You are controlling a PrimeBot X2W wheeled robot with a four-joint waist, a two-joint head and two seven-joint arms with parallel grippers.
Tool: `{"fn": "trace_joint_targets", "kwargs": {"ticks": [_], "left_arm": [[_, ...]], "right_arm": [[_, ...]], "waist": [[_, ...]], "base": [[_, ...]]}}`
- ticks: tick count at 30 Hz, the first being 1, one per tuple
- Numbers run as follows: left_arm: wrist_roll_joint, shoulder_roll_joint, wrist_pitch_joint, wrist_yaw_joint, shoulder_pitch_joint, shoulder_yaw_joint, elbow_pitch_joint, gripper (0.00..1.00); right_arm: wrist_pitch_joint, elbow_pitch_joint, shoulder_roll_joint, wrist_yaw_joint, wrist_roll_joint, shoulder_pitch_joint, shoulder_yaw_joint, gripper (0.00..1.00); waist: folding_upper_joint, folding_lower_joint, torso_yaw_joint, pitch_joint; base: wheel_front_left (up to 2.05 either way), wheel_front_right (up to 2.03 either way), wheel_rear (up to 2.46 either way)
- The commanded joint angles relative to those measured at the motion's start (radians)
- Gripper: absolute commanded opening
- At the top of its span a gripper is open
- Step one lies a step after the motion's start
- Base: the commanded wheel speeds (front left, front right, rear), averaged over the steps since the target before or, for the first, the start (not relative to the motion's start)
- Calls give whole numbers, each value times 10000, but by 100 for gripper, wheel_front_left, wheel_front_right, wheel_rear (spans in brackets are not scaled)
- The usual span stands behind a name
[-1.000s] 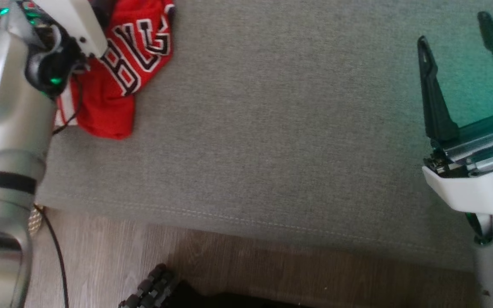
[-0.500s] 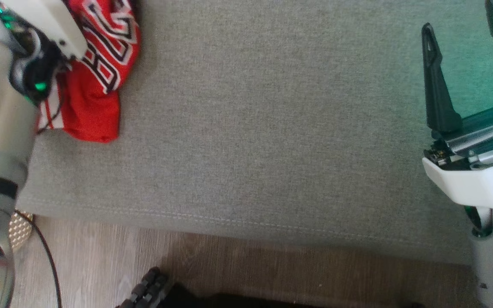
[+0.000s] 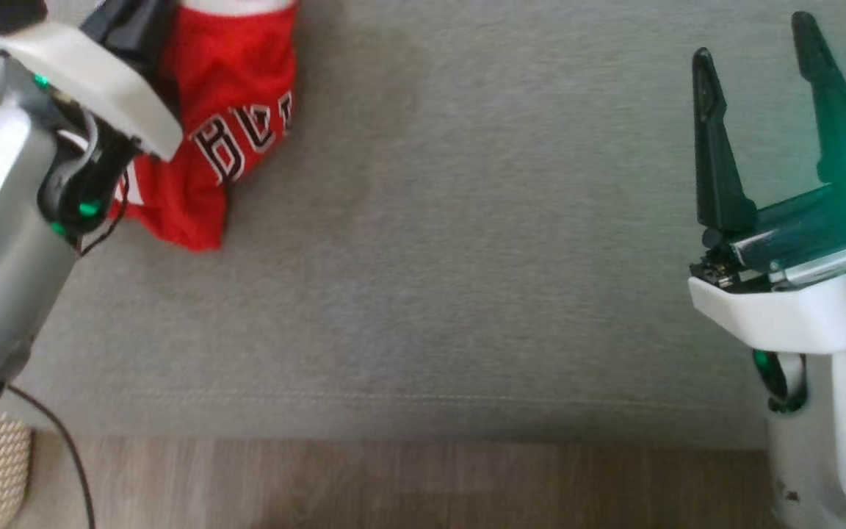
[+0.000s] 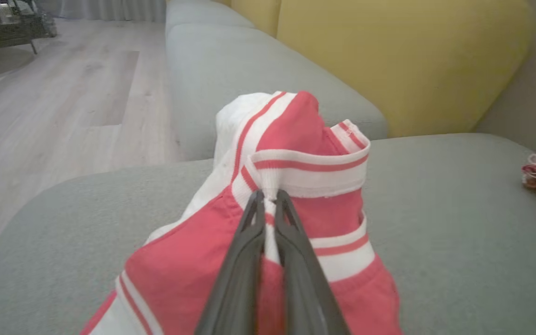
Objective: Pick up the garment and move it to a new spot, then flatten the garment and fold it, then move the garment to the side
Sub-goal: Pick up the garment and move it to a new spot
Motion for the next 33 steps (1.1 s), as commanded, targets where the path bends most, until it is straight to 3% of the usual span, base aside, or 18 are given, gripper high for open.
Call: {"fn": "trace_joint_targets", "kwargs": {"ticks": [1,6,7,8,16,23,29,30,31,32,33], "left_arm": [[-205,717,75,2,-143,272,-627,0],[-292,916,424,25,-61,103,-1390,0],[-274,875,575,117,-80,32,-1779,0],[-274,875,575,117,-80,32,-1779,0],[-113,110,1222,521,-455,-417,-2493,0],[601,-1056,1101,1032,-719,-1077,-1210,0],[1007,-2052,821,893,-573,-1773,415,0],[979,-2209,739,819,-532,-1814,619,23],[912,-2359,666,755,-486,-1821,812,71],[904,-2487,522,725,-478,-1820,984,100],[914,-2600,338,722,-476,-1804,1142,100]], "right_arm": [[-49,-223,220,-4,175,225,230,100],[-49,-198,313,-4,423,291,385,100],[-49,-258,321,-4,751,328,425,100],[-49,-258,321,-4,751,328,425,100],[-49,-452,327,-4,1614,423,321,100],[-49,-625,328,-4,1838,377,468,100],[-49,-714,328,-4,1800,200,482,100],[-49,-719,328,-4,1792,176,457,100],[-49,-711,328,-4,1772,170,434,100],[-49,-677,328,-4,1737,183,443,100],[-49,-606,328,-4,1695,205,496,100]], "waist": [[-1,0,-951,-798],[-1,0,-1922,-1204],[-1,0,-2399,-1247],[-1,0,-2399,-1247],[-1,0,-3853,-857],[-1,0,-4468,39],[-1,0,-4635,705],[-1,0,-4616,737],[-1,0,-4582,737],[-1,0,-4524,705],[-1,0,-4456,640]], "base": [[0,0,0],[0,0,0],[0,0,0],[0,0,0],[0,0,0],[0,0,0],[0,0,0],[0,0,0],[0,0,0],[0,0,0],[0,0,0]]}}
